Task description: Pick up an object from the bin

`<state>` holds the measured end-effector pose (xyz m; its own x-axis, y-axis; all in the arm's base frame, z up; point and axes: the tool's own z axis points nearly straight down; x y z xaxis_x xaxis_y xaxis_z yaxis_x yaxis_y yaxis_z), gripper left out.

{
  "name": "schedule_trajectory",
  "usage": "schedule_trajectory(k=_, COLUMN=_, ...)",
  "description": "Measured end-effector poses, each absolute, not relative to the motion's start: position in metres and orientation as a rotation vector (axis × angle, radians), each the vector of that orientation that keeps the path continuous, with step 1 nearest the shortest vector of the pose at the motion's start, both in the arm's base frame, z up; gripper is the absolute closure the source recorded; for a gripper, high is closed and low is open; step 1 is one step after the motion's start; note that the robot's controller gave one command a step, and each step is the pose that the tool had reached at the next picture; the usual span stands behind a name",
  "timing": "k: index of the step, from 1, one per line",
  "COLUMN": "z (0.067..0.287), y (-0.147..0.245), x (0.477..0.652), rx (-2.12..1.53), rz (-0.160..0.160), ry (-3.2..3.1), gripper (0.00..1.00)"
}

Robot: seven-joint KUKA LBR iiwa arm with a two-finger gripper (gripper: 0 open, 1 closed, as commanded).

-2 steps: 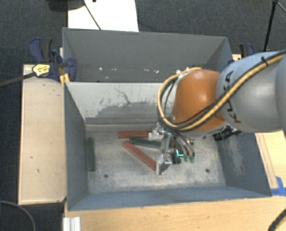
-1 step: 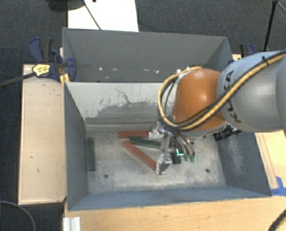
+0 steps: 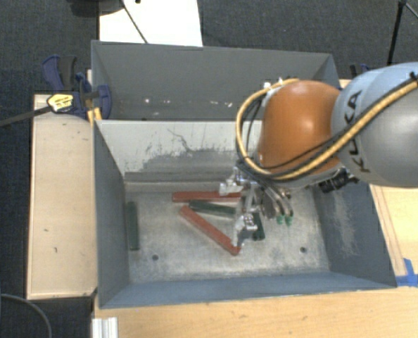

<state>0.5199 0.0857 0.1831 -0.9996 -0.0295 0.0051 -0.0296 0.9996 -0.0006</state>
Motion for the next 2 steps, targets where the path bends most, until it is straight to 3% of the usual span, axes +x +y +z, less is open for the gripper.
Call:
schedule_trajectory(k=1, z=0.167, y=0.079, x=0.517, rx=0.054, rz=-0.004, ry=-3.156, gripper=0.0)
schedule_trajectory(k=2, z=0.075, y=0.066, x=0.499, rx=-0.151, rz=-0.005, ry=-3.155, gripper=1.0)
